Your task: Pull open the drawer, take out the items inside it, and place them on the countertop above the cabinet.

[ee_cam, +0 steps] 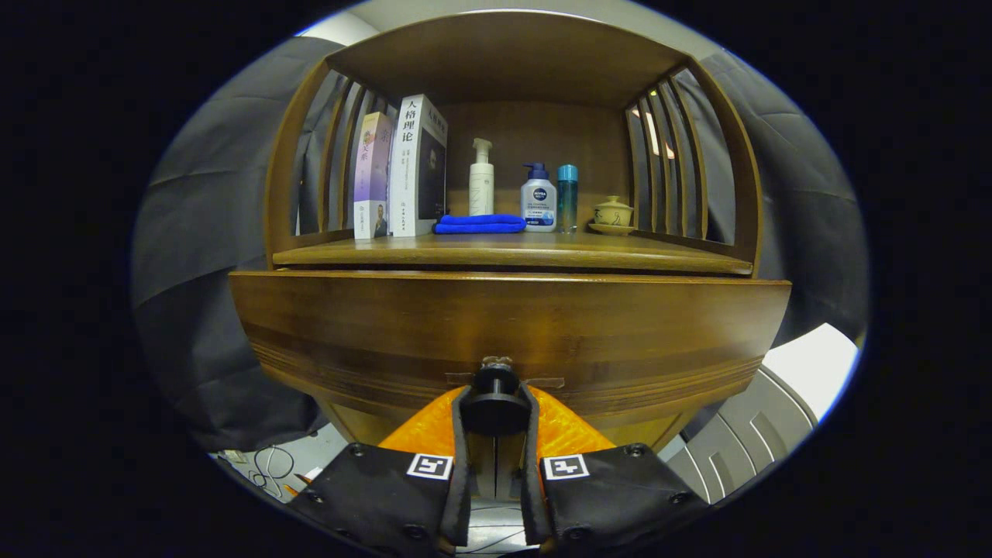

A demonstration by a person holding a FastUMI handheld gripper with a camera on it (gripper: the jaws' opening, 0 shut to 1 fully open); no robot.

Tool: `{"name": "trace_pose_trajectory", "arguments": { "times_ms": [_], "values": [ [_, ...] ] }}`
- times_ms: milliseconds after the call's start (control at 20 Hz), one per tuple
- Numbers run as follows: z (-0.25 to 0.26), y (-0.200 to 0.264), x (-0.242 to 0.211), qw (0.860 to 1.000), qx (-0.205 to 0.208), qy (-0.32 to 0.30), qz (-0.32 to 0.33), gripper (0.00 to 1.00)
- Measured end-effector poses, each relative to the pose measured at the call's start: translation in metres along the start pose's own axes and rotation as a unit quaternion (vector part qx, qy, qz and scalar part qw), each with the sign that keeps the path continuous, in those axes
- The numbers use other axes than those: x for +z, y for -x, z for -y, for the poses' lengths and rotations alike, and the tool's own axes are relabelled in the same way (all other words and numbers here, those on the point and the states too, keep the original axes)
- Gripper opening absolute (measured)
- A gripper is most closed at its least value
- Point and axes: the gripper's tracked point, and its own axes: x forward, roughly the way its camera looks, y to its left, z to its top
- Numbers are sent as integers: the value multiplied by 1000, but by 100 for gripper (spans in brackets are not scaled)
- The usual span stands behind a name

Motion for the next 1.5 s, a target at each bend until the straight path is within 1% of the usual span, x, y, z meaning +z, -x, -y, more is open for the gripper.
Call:
{"name": "trace_pose_trajectory", "arguments": {
  "times_ms": [650,850,1100,1250,1500],
  "values": [
    [-1,52,-12,1000,9,13,6,29],
    [-1,61,-18,999,24,32,-1,29],
    [-1,85,-28,999,33,42,-2,29],
    [-2,102,-34,998,41,40,2,29],
    [-3,122,-41,997,56,42,-14,29]
  ]
}}
